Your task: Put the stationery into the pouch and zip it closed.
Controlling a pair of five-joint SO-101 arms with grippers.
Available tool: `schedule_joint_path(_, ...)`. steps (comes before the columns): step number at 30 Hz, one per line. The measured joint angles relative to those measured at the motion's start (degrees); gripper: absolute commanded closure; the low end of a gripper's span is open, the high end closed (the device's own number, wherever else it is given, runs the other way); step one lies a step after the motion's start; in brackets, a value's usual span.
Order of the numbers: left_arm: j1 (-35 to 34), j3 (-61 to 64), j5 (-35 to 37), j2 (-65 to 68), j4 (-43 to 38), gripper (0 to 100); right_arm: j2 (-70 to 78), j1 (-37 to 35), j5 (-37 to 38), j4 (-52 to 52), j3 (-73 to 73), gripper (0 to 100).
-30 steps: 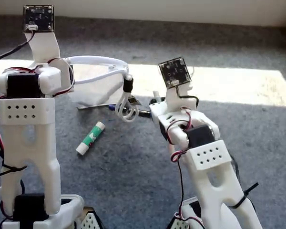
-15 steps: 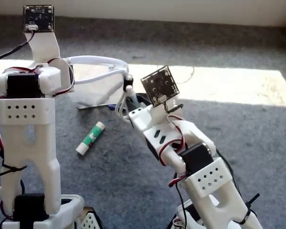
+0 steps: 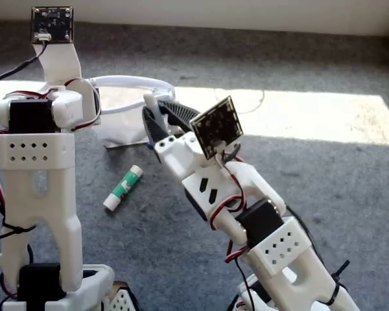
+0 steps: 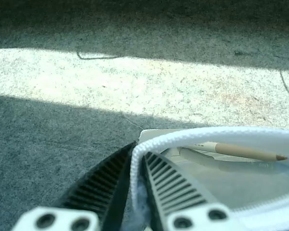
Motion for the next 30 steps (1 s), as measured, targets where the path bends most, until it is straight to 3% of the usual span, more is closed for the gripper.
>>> schedule_joint_path(11,0.00,0.00,0.00,0.00,0.00,99,0.00,-3.78,0.00,-16.09,0.00,99.3)
schedule_joint_path(30,0.00,0.00,0.00,0.00,0.00,99,1.58,-4.13,0.00,-48.18,0.00,99.3)
